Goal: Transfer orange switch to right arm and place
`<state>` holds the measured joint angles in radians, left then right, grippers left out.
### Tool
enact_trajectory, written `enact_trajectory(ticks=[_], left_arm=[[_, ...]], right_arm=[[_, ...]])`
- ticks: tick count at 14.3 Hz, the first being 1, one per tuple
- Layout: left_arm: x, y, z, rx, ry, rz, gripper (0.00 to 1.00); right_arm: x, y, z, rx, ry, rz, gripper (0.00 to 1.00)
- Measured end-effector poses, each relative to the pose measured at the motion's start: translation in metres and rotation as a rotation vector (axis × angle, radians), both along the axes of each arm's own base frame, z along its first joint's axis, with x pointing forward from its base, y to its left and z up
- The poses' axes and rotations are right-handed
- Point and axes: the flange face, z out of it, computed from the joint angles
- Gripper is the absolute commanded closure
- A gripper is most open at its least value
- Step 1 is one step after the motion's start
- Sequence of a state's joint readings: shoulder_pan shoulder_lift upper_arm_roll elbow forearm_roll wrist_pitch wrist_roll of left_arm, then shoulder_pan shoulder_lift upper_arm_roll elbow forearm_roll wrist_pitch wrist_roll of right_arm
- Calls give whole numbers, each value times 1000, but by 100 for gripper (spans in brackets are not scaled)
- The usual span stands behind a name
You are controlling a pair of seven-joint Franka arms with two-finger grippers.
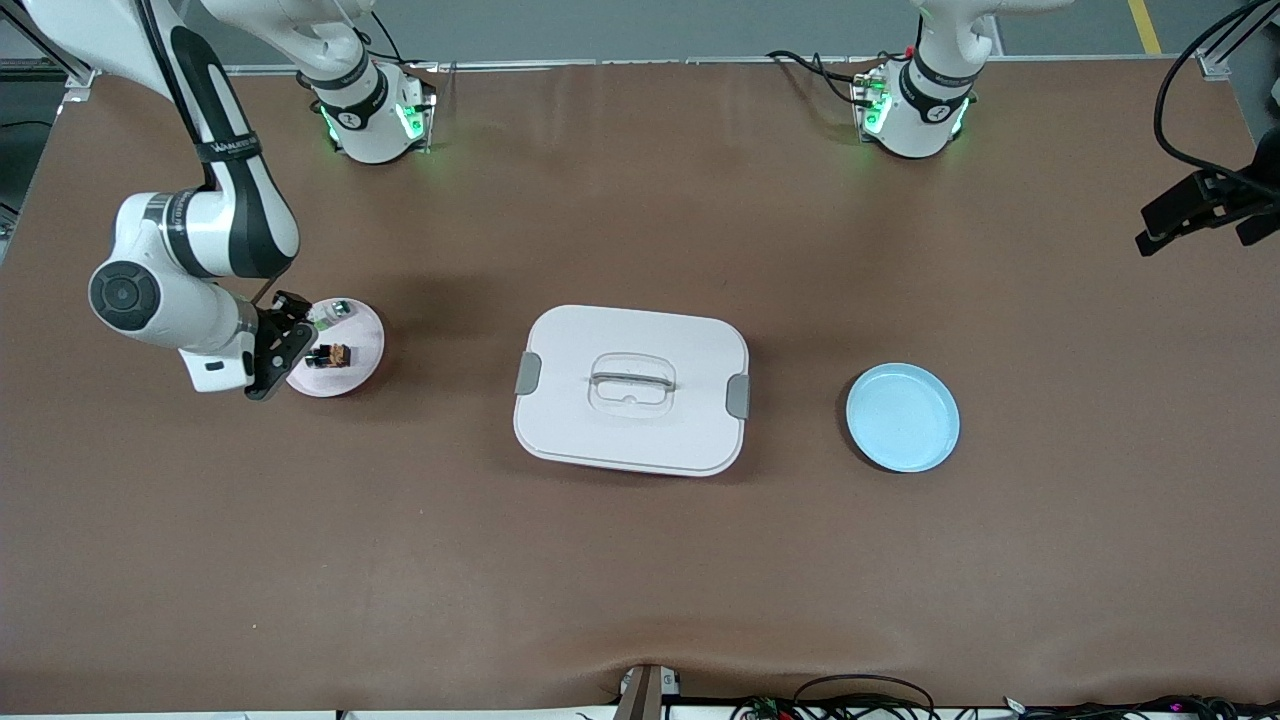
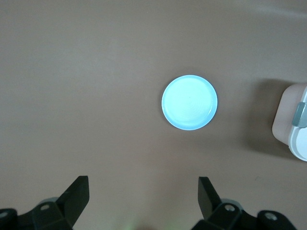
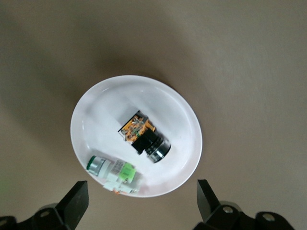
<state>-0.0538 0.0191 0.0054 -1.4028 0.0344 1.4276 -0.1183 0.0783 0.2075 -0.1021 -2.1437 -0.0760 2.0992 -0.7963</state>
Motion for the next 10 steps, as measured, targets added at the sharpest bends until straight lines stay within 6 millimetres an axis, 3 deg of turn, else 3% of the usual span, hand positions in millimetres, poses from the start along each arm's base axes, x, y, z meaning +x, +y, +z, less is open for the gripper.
enact_trajectory(ticks=[5, 10], left_arm=[[-10, 0, 1, -1, 4, -5, 0], [-12, 4, 0, -1, 9, -24, 0]], right_arm=[[15, -1, 23, -105, -10, -377, 0], [27, -5, 43, -163, -31, -593, 0]])
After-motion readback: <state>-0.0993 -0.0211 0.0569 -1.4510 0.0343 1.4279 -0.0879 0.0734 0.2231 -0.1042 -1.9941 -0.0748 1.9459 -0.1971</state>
